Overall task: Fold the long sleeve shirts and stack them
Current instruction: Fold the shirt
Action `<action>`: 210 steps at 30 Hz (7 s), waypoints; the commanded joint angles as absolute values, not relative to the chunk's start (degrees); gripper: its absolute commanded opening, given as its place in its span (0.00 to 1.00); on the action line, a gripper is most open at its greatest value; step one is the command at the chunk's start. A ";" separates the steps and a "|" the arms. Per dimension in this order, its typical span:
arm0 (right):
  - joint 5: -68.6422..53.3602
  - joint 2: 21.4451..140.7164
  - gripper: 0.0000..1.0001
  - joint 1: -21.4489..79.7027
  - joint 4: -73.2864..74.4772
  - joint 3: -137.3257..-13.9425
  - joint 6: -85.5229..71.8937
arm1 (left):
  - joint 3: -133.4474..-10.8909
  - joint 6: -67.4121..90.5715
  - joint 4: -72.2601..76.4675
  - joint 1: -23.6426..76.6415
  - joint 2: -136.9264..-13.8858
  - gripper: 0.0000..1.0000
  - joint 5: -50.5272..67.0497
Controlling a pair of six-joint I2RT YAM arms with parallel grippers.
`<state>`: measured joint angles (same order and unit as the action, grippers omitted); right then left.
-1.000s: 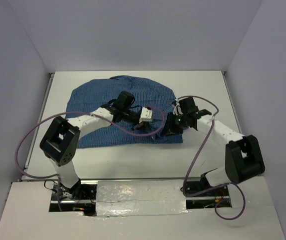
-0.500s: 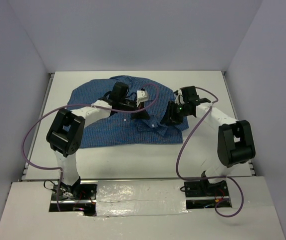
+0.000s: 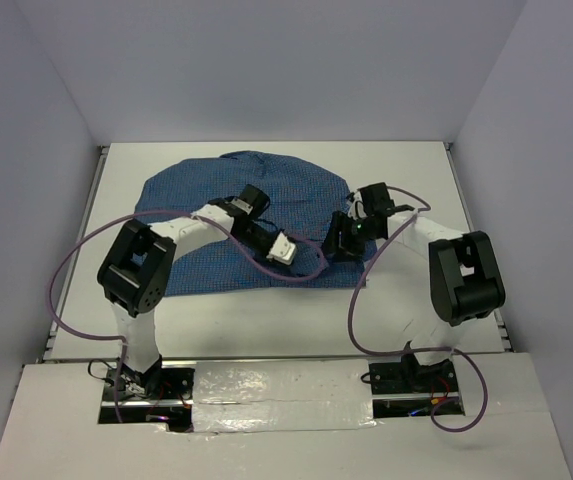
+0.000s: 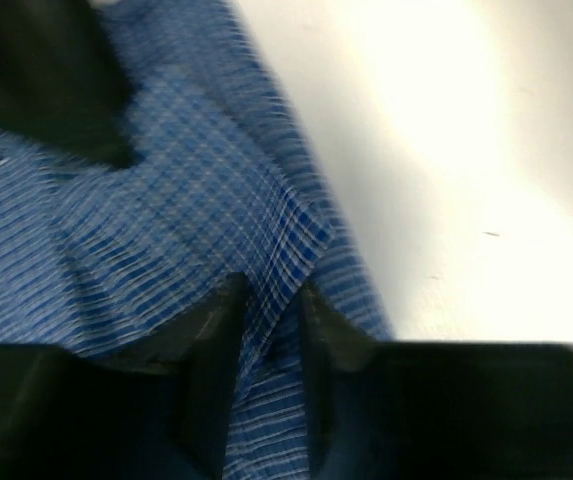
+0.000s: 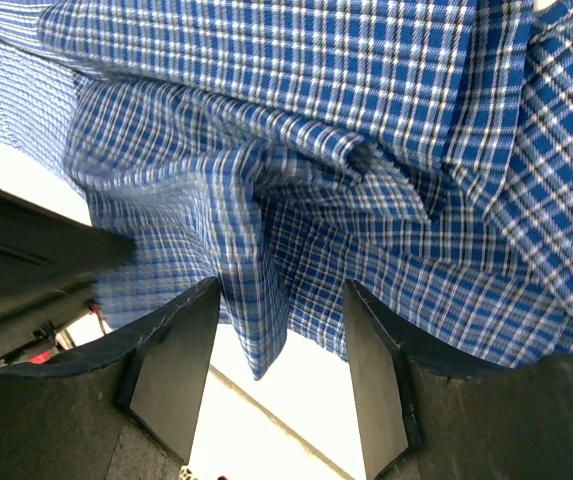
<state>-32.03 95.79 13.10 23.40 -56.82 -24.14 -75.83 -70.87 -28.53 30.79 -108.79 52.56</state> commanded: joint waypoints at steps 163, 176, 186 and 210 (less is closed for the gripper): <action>-33.21 87.81 0.00 12.22 0.96 -51.25 -29.97 | -92.37 5.90 -26.18 28.92 -113.29 0.00 28.30; -39.29 75.76 0.00 13.18 5.02 -39.38 -34.89 | -85.00 -26.06 -30.76 29.88 -104.69 0.44 31.47; -40.60 80.25 0.00 13.10 0.79 -41.05 -36.56 | -49.16 -89.23 9.64 33.04 -82.90 0.53 37.36; -41.31 79.80 0.00 13.10 -1.93 -38.94 -36.92 | -38.49 -125.32 16.02 36.21 -88.69 0.54 40.43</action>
<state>-40.82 80.40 12.78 -0.34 -38.92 -37.56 -36.58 -112.77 22.83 36.51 -91.18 37.87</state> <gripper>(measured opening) 0.010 0.538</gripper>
